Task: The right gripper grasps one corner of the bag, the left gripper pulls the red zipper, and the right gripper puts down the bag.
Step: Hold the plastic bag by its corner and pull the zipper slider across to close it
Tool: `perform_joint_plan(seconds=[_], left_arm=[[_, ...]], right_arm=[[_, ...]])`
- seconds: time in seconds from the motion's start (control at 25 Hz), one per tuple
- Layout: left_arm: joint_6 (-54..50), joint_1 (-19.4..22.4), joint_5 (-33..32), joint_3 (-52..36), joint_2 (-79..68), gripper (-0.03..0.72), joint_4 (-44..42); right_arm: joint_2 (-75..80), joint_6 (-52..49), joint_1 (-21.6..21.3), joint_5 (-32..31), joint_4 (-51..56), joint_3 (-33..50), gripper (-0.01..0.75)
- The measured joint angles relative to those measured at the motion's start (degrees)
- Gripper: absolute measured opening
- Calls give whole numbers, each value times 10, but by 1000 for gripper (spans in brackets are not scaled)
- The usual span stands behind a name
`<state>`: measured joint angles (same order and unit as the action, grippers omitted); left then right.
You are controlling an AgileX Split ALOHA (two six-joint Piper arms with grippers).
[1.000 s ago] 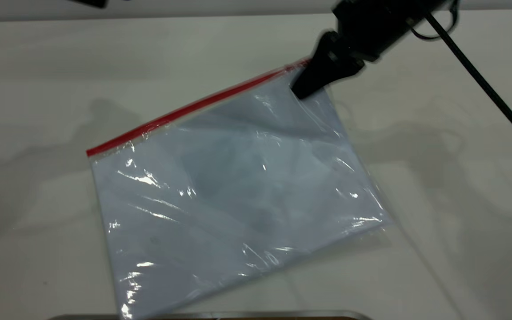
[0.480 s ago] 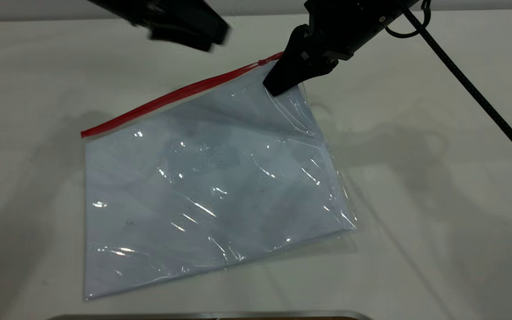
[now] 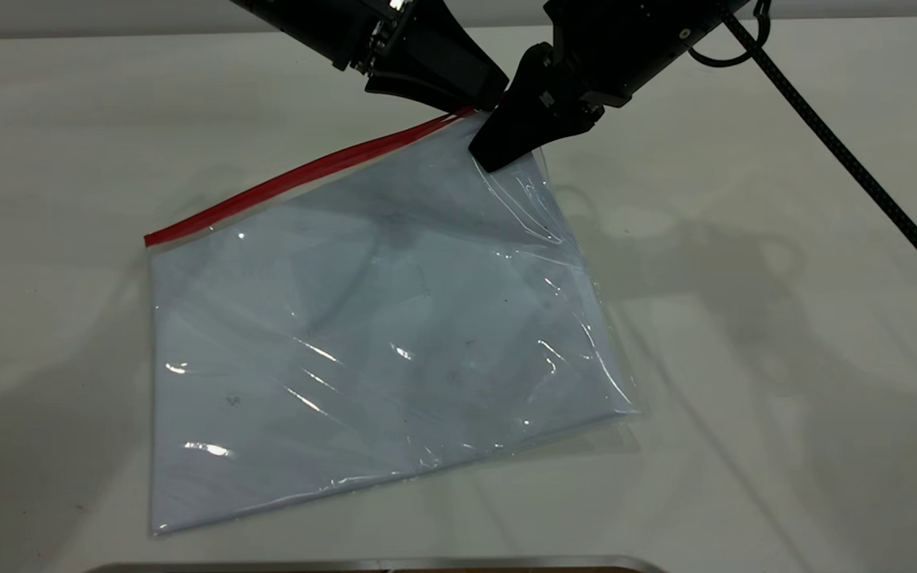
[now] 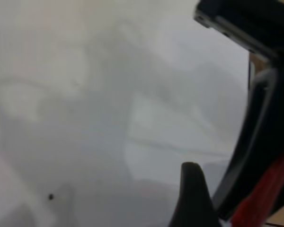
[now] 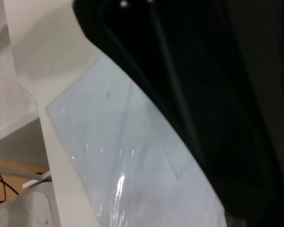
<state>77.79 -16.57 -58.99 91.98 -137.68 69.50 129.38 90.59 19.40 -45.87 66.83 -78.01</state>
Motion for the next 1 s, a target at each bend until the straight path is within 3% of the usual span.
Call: perform_joint_plan(seconds=[0.2, 0.68, 1.0], left_arm=[[-1, 0, -5, 1, -1, 528, -13], [1, 0, -6, 2, -1, 219, -13], [16, 0, -8, 2, -1, 163, -13]], right_arm=[[0, 10, 0, -1, 0, 0, 34], [0, 16, 0, 1, 0, 0, 34], [0, 16, 0, 4, 0, 0, 34]])
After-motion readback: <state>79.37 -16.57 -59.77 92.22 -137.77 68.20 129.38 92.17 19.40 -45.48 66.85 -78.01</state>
